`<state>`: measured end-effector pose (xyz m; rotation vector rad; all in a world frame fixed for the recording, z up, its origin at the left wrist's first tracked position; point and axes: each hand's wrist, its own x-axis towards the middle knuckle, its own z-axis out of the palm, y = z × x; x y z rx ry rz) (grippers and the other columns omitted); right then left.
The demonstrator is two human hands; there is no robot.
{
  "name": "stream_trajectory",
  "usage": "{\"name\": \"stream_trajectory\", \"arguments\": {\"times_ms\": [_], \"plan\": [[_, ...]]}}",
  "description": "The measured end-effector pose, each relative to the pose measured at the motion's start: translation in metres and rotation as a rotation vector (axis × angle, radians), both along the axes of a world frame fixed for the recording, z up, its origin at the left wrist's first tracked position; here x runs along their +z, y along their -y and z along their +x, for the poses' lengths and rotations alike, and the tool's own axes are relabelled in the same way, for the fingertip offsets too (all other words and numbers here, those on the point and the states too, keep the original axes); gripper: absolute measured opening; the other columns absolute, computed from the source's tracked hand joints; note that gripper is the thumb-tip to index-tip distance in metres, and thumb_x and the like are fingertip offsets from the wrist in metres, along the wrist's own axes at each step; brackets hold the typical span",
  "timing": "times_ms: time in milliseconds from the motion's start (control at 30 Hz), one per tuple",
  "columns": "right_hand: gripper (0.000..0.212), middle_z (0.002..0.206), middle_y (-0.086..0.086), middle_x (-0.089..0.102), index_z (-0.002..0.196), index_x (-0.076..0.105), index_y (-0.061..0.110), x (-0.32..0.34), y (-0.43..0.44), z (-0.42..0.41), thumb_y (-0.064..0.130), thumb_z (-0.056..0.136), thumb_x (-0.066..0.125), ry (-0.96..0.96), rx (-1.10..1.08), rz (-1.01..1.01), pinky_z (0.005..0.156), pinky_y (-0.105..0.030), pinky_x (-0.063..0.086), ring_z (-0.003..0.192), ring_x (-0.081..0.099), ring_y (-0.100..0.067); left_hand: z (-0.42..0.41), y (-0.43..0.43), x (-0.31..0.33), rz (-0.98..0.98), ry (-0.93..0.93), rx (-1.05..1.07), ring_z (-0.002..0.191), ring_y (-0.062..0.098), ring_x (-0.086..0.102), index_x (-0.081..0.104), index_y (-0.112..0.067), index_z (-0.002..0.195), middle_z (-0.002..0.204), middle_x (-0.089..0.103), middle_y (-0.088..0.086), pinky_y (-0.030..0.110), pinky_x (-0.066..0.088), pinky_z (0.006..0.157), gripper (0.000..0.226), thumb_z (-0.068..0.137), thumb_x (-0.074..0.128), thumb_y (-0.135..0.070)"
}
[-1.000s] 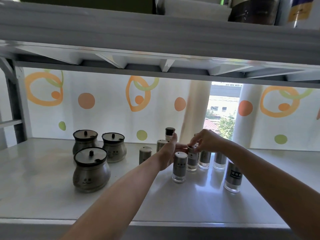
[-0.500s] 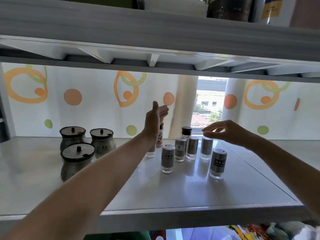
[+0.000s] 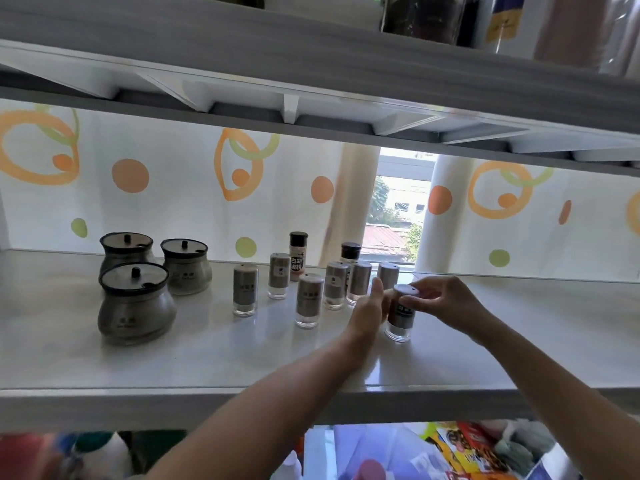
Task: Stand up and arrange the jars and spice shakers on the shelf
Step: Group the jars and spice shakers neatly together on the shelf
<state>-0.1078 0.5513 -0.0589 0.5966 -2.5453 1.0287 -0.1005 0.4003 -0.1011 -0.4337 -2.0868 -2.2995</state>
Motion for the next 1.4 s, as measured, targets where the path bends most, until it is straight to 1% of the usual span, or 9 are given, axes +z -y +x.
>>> {"name": "stream_trajectory", "arguments": {"times_ms": [133, 267, 367, 467, 733, 800, 933, 1033, 1400], "plan": [[0.033, 0.092, -0.002, 0.072, 0.100, 0.072, 0.009, -0.005, -0.003, -0.002, 0.028, 0.074, 0.075, 0.007, 0.013, -0.031, 0.079, -0.029, 0.056, 0.086, 0.067, -0.016, -0.006, 0.001, -0.004, 0.006, 0.039, -0.002, 0.122, 0.025, 0.054, 0.059, 0.000, 0.125, 0.129, 0.059, 0.020, 0.032, 0.040, 0.105, 0.069, 0.100, 0.012, -0.045], [0.028, 0.097, 0.001, 0.067, 0.105, 0.068, 0.010, -0.015, -0.004, 0.000, 0.029, 0.085, 0.061, -0.023, -0.021, -0.138, 0.062, -0.008, 0.047, 0.081, 0.061, -0.004, -0.005, 0.001, -0.003, 0.042, 0.024, 0.000, 0.128, 0.019, 0.048, 0.051, -0.001, 0.132, 0.139, 0.052, 0.013, 0.026, 0.032, 0.105, 0.067, 0.100, 0.011, -0.044], [0.045, 0.103, -0.005, 0.066, 0.112, 0.063, 0.011, -0.030, -0.010, -0.009, 0.043, 0.094, 0.038, 0.119, -0.134, -0.440, 0.061, -0.021, 0.045, 0.084, 0.061, -0.018, -0.019, -0.001, -0.006, 0.072, 0.056, 0.077, 0.136, 0.021, 0.041, 0.043, -0.002, 0.138, 0.145, 0.045, 0.011, 0.031, 0.025, 0.114, 0.064, 0.100, 0.016, -0.045], [0.050, 0.106, -0.009, 0.064, 0.109, 0.062, 0.009, -0.040, -0.014, -0.026, 0.050, 0.092, 0.039, 0.202, -0.256, -0.619, 0.064, -0.026, 0.044, 0.093, 0.060, -0.025, -0.033, -0.004, -0.011, 0.051, 0.084, 0.147, 0.137, 0.020, 0.039, 0.046, -0.009, 0.137, 0.145, 0.046, 0.008, 0.039, 0.023, 0.118, 0.077, 0.090, 0.019, -0.063], [0.038, 0.123, -0.012, 0.060, 0.127, 0.055, 0.006, -0.040, 0.011, -0.059, 0.003, 0.089, 0.054, 0.233, -0.154, -0.484, 0.074, -0.015, 0.046, 0.099, 0.055, -0.017, -0.050, -0.009, -0.016, 0.051, 0.058, 0.163, 0.133, 0.014, 0.041, 0.050, -0.013, 0.134, 0.140, 0.050, 0.002, 0.037, 0.024, 0.117, 0.132, 0.040, 0.023, -0.101], [0.044, 0.112, -0.009, 0.062, 0.127, 0.056, 0.007, -0.038, 0.015, -0.059, -0.001, 0.084, 0.061, 0.241, -0.106, -0.423, 0.063, -0.008, 0.046, 0.097, 0.057, -0.017, -0.051, -0.010, -0.015, 0.044, 0.062, 0.155, 0.135, 0.014, 0.040, 0.050, -0.013, 0.135, 0.142, 0.049, 0.003, 0.038, 0.023, 0.118, 0.120, 0.051, 0.022, -0.094], [0.041, 0.109, -0.012, 0.068, 0.118, 0.064, 0.005, -0.039, 0.012, -0.062, 0.000, 0.078, 0.068, 0.245, -0.117, -0.436, 0.065, -0.019, 0.046, 0.092, 0.063, -0.020, -0.050, -0.009, -0.013, 0.024, 0.091, 0.150, 0.133, 0.013, 0.041, 0.051, -0.015, 0.134, 0.141, 0.049, 0.002, 0.037, 0.023, 0.117, 0.101, 0.068, 0.021, -0.085], [0.031, 0.099, -0.011, 0.069, 0.110, 0.068, 0.004, -0.039, 0.012, -0.060, 0.003, 0.079, 0.068, 0.234, -0.133, -0.407, 0.064, -0.021, 0.045, 0.086, 0.062, -0.019, -0.049, -0.007, -0.012, 0.022, 0.092, 0.139, 0.137, 0.016, 0.037, 0.047, -0.011, 0.137, 0.145, 0.045, 0.005, 0.038, 0.022, 0.118, 0.072, 0.094, 0.017, -0.060], [0.022, 0.090, -0.003, 0.063, 0.102, 0.059, 0.008, -0.043, 0.013, -0.062, 0.013, 0.083, 0.066, 0.241, -0.138, -0.343, 0.062, -0.020, 0.042, 0.079, 0.057, -0.009, -0.060, -0.007, -0.023, 0.074, 0.066, 0.108, 0.136, 0.015, 0.038, 0.052, -0.011, 0.134, 0.143, 0.048, 0.003, 0.037, 0.022, 0.118, 0.066, 0.097, 0.019, -0.054]]}}
